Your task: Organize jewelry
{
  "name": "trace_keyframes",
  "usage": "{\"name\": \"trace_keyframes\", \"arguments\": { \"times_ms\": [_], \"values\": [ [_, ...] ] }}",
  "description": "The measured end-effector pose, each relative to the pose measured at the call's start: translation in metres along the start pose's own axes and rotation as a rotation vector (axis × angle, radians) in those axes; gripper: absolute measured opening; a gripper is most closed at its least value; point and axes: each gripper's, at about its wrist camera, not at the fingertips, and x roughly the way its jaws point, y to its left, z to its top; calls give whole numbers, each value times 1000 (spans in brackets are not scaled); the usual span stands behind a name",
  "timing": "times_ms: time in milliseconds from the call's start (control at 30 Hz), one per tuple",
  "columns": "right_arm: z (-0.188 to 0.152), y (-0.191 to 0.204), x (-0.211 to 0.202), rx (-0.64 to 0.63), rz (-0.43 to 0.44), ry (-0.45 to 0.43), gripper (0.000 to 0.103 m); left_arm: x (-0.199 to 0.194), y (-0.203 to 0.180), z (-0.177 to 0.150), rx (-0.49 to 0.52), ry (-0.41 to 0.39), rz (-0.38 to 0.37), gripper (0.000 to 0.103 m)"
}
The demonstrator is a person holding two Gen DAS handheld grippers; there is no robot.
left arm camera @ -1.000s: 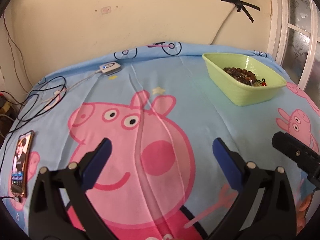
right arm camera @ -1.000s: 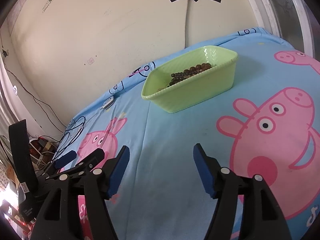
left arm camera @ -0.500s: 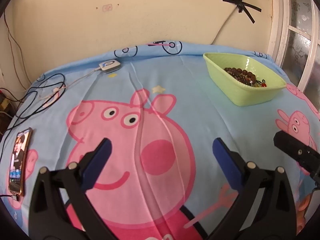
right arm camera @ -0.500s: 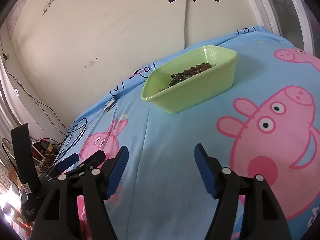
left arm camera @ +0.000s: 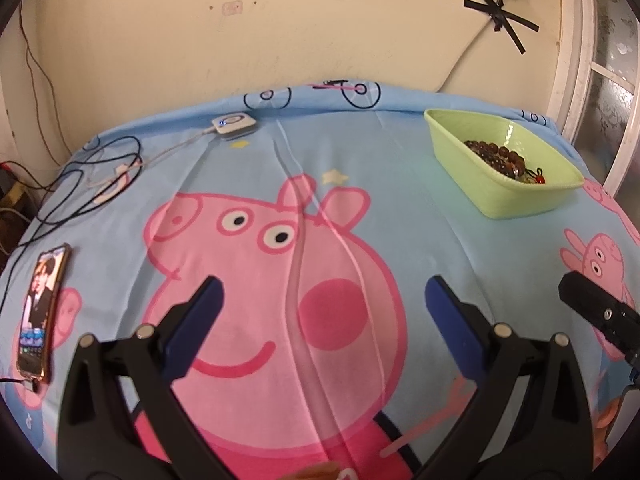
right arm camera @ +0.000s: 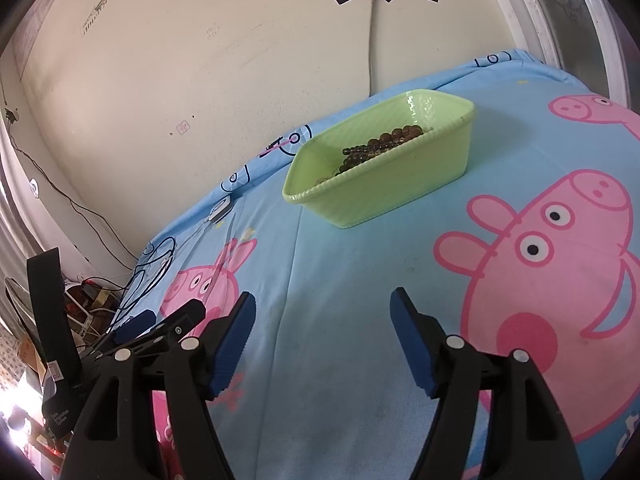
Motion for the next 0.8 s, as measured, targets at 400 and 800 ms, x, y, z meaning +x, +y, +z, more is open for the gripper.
{"name": "trace_keyframes", "arguments": {
  "times_ms": [400, 800],
  "values": [
    [1, 0, 0, 3, 2, -2, 46, 6, 7, 0, -38, 33, -5, 97],
    [3, 1, 3, 8, 9, -6, 47, 9, 7, 0, -37, 44, -9, 97]
  ]
}}
